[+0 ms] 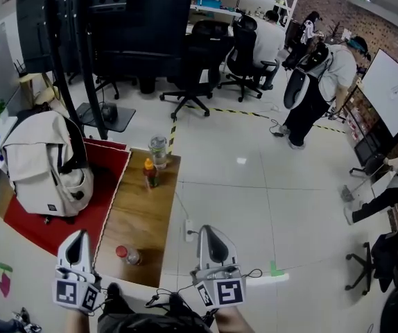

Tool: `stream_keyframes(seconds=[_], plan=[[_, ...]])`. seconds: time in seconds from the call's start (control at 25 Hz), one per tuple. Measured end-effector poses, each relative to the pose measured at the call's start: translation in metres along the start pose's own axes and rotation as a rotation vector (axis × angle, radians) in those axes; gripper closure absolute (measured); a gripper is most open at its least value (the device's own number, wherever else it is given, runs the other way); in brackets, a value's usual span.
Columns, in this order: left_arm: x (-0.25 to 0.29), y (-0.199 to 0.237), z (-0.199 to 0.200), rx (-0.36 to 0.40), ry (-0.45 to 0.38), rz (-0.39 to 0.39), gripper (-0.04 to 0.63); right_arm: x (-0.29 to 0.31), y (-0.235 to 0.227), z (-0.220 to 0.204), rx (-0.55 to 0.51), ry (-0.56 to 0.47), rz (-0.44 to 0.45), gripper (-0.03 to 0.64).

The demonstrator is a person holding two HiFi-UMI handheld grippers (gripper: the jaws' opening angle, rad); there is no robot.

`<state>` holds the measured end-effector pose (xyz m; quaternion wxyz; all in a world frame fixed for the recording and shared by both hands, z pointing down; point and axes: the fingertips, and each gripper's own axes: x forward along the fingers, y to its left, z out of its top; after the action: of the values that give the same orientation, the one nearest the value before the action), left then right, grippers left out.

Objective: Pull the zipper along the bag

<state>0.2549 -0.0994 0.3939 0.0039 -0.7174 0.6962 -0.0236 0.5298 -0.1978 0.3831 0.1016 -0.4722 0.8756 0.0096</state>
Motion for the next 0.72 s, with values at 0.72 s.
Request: stream_keyframes(seconds=[0.72], plan=[[0.041, 0.164, -0.023, -0.067, -0.024, -0.249, 0.566, 0.050, 0.136, 0.018, -0.128, -0.071, -0.254, 0.606]])
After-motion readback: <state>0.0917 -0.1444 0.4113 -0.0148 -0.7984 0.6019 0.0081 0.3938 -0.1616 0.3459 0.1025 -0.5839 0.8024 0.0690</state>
